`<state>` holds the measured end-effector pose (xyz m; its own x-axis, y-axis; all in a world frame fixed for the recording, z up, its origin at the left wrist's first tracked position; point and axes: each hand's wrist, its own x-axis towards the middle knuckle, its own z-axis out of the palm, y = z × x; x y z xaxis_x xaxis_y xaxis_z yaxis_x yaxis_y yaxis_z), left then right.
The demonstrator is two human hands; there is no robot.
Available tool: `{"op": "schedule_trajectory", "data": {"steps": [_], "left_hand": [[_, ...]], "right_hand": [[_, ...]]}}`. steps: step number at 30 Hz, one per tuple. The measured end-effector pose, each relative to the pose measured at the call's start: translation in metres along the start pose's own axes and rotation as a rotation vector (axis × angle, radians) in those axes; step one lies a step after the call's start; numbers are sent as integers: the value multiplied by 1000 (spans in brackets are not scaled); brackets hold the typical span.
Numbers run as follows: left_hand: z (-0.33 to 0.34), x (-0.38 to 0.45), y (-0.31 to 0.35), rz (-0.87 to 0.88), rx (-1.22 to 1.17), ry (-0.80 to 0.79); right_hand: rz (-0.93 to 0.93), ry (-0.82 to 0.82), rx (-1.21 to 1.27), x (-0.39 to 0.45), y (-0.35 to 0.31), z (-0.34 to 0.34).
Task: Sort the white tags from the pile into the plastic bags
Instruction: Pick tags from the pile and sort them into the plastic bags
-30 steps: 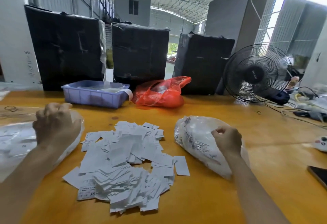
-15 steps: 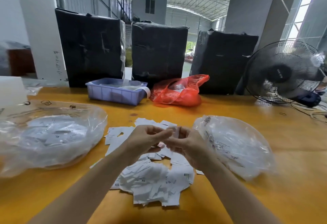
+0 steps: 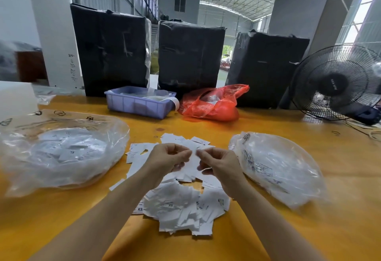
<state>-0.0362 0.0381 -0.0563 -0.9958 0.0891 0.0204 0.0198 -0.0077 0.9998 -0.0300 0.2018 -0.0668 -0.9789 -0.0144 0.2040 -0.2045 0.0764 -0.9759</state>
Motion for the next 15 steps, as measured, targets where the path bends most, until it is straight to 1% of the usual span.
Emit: {"op": "schedule_trajectory", "data": {"steps": [2, 3, 4, 5, 7, 9, 11, 15], "left_hand": [[-3, 4, -1, 44, -9, 140], [-6, 6, -1, 51, -22, 201], [-9, 8, -2, 49, -35, 246], [-12, 9, -4, 38, -50, 276], [-16, 9, -7, 14, -100, 300], [-17, 9, -8, 6, -127, 293], [-18, 9, -7, 7, -164, 272], [-16, 9, -8, 3, -216, 263]], "right_hand": [[-147, 130, -286, 5, 5, 2], [-211, 151, -464, 7, 7, 2], [-243, 119, -615, 8, 10, 3], [-240, 48, -734, 8, 14, 5], [-188, -89, -925, 8, 22, 10], [-209, -123, -1029, 9, 26, 14], [-294, -99, -1093, 8, 27, 15], [-427, -103, -1251, 6, 28, 12]]}}
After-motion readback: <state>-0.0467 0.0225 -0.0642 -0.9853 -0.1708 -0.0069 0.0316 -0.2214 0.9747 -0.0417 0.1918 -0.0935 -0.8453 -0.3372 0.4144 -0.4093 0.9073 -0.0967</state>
